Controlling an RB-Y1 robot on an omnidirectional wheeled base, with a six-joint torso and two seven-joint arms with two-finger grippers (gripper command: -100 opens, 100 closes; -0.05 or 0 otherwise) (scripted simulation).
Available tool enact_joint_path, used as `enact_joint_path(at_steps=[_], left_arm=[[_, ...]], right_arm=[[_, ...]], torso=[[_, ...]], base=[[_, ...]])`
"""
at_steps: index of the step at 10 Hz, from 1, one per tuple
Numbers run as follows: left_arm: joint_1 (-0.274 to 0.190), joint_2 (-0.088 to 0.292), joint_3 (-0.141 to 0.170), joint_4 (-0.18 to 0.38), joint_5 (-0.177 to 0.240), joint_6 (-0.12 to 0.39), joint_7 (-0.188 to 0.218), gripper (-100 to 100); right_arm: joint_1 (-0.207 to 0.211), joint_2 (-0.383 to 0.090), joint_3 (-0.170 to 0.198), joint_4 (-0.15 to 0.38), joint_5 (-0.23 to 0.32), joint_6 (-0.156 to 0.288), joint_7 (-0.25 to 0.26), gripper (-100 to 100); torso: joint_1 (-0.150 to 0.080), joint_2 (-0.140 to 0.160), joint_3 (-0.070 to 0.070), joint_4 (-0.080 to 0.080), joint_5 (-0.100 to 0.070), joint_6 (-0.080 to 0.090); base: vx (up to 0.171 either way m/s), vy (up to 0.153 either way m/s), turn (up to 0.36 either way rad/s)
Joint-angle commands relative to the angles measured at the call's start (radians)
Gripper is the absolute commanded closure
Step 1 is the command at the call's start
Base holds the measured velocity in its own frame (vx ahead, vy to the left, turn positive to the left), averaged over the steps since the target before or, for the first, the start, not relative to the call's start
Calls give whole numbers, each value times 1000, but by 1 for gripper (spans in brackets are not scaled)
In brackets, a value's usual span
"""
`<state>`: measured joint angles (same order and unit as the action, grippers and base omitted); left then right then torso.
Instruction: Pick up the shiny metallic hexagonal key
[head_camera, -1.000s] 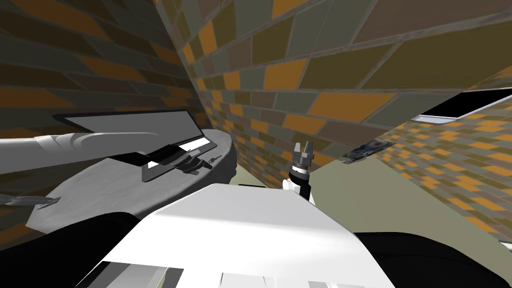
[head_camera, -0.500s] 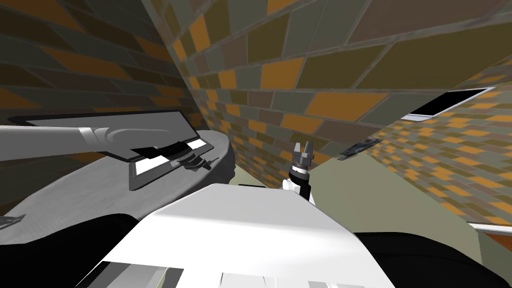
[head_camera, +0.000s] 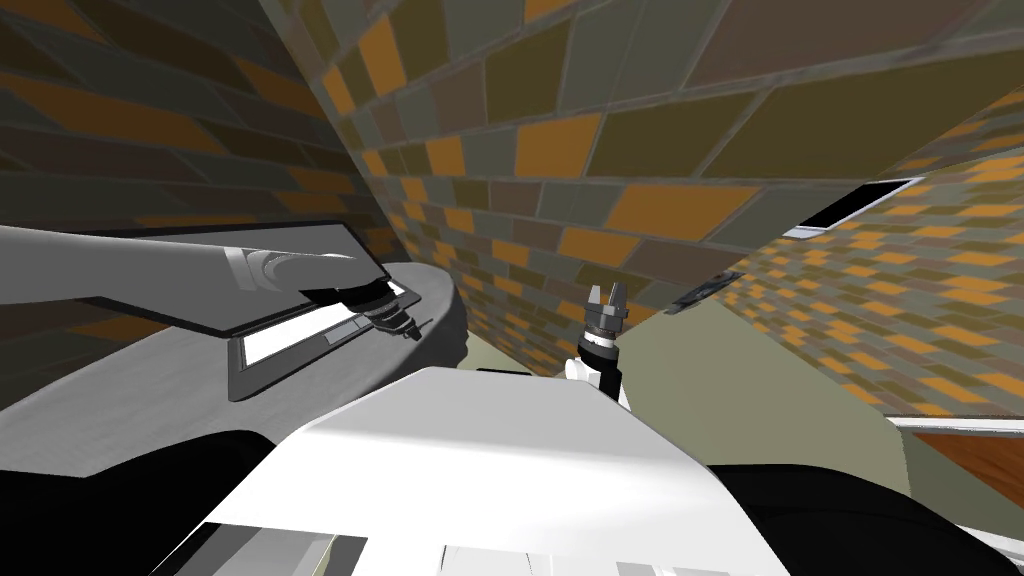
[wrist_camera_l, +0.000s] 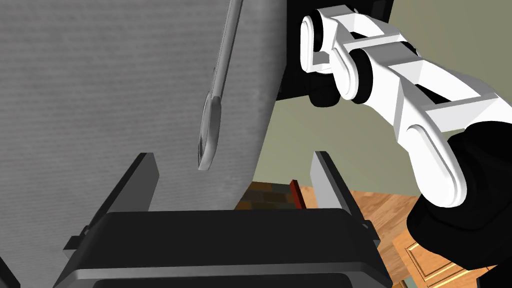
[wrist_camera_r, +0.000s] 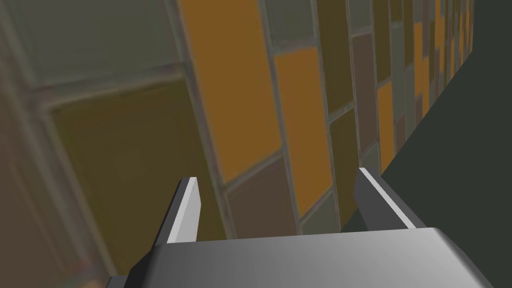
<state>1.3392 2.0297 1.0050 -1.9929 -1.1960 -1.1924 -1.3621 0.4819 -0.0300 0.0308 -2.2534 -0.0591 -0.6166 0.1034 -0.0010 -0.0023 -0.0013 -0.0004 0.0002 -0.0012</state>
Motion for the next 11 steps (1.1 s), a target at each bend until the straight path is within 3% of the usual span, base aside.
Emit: enact_joint_path(at_steps=[1,4,6,7,8,9,11], left_arm=[[8,32,12,6,-15,-10,-17,-100],[38,119,54,31,-65,-43,-71,-100],[51,154,71,41,-86,-56,-94,-100],[47,143,65,38,-80,-51,-85,-100],[48,145,66,38,-81,-52,-88,0],[68,146,55,53,-82,-27,-82,-100],[95,148,41,72,-84,5,-75,-100]], right_arm=[[0,0,0,0,0,0,0,0],[0,0,0,0,0,0,0,0],[0,0,0,0,0,0,0,0],[0,0,0,0,0,0,0,0],[0,0,0,0,0,0,0,0],[0,0,0,0,0,0,0,0],[0,0,0,0,0,0,0,0]], torso=[[0,0,0,0,0,0],[0,0,0,0,0,0],[0,1,0,0,0,-1],[0,1,1,0,0,-1],[0,2,1,1,0,-1],[0,2,1,1,0,-1],[0,6,3,1,0,0]], base=[[18,12,-29],[18,11,-71],[15,8,-65],[6,3,-13],[0,0,0],[-33,13,-193],[-81,16,-209]])
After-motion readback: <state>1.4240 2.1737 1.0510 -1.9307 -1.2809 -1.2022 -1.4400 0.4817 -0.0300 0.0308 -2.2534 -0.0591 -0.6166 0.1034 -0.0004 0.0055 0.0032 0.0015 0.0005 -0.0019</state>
